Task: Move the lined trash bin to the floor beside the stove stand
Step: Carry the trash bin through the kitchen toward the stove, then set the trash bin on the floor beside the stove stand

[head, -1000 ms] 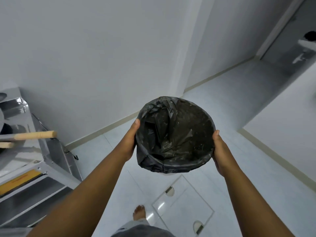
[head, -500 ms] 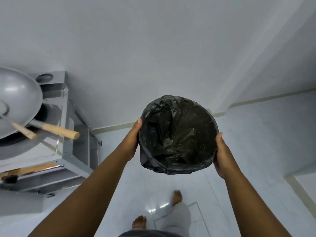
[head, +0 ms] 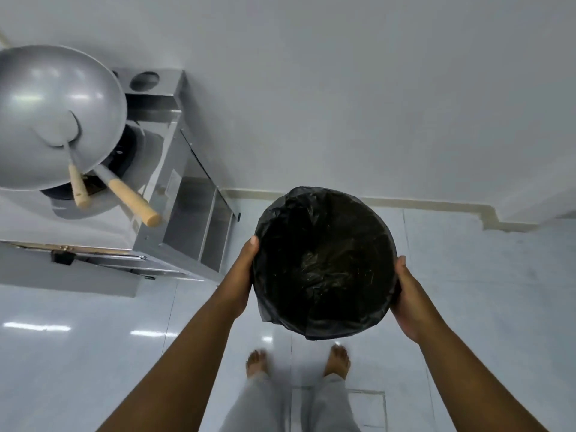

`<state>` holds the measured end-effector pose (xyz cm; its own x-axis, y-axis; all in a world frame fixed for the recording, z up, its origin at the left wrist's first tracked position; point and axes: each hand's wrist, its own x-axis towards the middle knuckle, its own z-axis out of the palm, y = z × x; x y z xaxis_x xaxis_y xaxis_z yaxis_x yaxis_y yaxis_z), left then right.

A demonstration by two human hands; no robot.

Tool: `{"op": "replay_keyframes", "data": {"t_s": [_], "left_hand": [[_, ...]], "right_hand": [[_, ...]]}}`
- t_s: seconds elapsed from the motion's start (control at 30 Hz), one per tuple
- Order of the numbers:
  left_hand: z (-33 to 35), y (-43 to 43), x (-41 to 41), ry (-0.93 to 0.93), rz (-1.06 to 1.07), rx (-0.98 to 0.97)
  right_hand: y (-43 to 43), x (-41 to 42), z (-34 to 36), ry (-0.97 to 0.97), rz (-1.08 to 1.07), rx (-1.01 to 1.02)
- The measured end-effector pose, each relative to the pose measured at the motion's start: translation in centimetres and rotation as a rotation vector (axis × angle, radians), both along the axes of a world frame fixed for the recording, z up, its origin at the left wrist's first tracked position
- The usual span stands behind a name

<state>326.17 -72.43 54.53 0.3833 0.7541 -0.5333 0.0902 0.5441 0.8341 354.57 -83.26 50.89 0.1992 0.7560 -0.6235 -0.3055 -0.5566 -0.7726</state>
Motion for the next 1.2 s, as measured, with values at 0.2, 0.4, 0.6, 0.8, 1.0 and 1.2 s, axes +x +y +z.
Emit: {"op": "replay_keyframes", "data": {"t_s": [0.2,0.4,0.6,0.8,1.0,1.2], "left_hand": [[-10.7,2.3,-0.7,0.061,0.042,-0.155],[-23.5,5.1,-1.9,0.121,0.029,-0.317],[-34.8,8.1,-3.6,0.161,-0.009,-0.331],[-52.7,-1.8,-5.5,0.877,-0.305,-0.593],[-58.2,-3.7,-6.8,1.094,-0.409,-0.22],[-59.6,-4.8,-7.2,1.094,-0.256,-0.243]], "right_hand": [[2.5,-0.3,-10.3,0.101,0.008,-0.084],[3.7,-1.6,-23.2,0.215,-0.051,-0.107],[6.5,-2.9,-34.6,0.209,-0.049,-0.136],[7.2,-3.5,-43.6,0.235,-0.066,-0.161],[6.6,-3.8,-47.2,0.239,-0.062,-0.17],[6.0,-4.1,-48.8,0.251,-0.07,-0.182]]}}
